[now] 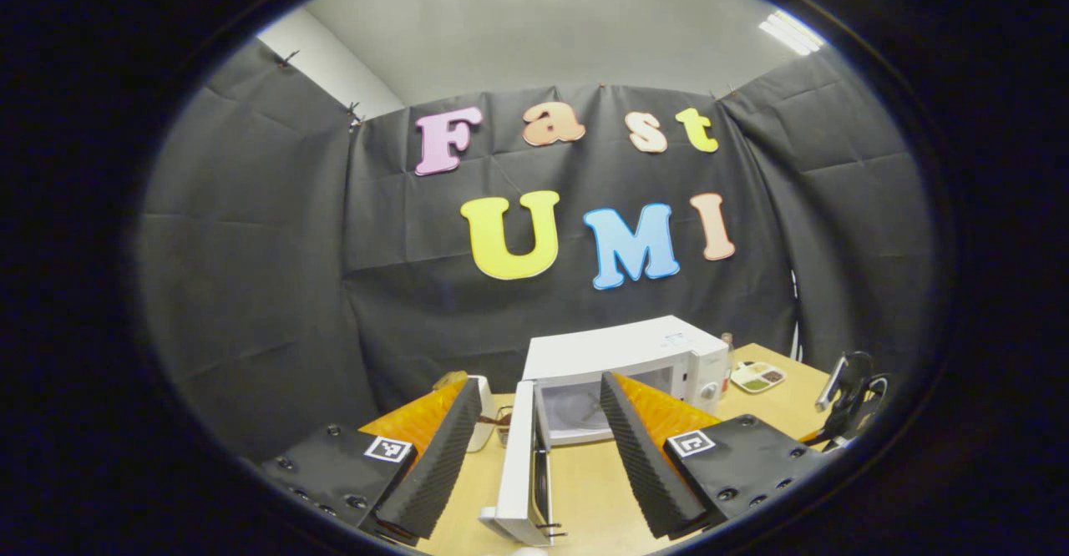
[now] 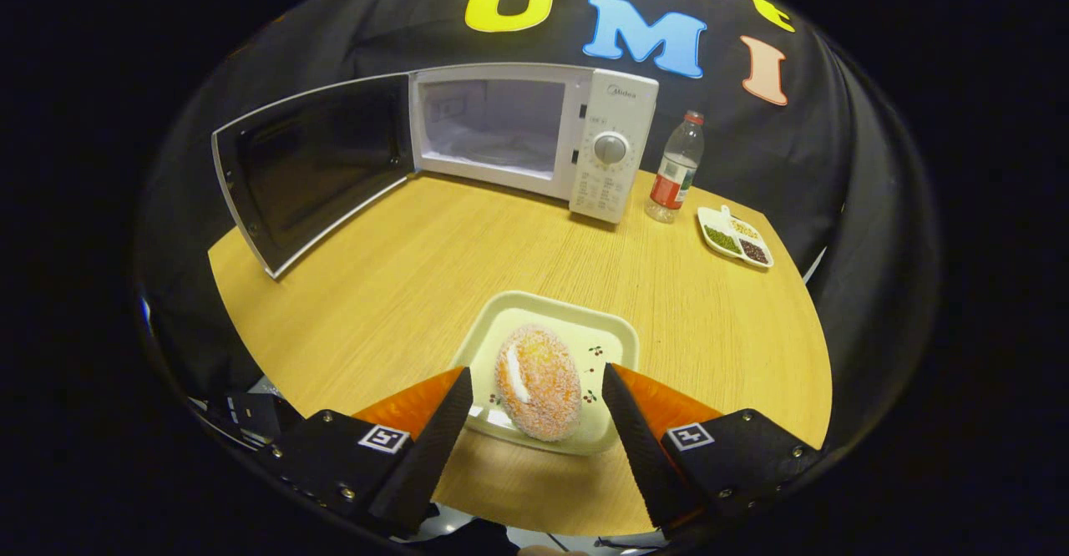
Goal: Open the microwave oven with the left hand, put the food in, and close the microwave oven.
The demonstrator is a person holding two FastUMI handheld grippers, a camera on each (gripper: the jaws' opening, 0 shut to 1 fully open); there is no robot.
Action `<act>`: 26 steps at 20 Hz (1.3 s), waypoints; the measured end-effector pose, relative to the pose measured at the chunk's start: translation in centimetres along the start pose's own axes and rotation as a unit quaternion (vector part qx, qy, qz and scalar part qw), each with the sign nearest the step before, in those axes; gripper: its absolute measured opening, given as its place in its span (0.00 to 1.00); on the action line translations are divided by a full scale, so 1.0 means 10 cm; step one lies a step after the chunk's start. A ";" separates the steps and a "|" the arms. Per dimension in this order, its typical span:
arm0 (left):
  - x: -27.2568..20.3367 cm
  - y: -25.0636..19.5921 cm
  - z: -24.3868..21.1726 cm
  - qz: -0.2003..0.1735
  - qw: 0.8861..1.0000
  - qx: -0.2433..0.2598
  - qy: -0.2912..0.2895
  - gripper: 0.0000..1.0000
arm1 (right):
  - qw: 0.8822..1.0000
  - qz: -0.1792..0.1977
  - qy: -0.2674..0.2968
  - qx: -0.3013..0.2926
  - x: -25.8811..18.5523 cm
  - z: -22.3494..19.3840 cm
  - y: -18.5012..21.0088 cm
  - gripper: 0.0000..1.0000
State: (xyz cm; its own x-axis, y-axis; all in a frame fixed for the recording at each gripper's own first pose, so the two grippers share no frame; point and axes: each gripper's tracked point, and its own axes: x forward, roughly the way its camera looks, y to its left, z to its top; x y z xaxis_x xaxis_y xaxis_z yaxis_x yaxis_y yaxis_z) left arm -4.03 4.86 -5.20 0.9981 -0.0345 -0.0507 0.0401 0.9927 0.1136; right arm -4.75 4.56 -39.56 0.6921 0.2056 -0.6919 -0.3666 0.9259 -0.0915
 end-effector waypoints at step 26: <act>0.29 -0.03 -0.19 -0.001 1.000 0.010 0.029 0.99 | 0.995 0.089 -0.003 0.034 0.08 0.66 0.13 0.67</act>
State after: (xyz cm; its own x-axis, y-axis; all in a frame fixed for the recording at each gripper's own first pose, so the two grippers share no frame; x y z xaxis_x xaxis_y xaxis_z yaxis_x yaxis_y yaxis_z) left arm -1.25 4.65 -7.27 0.9936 -0.0286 -0.1090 0.0430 0.9902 0.1327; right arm -0.53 7.99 -35.51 0.6238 0.3701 -0.6884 -0.4405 0.8940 0.0815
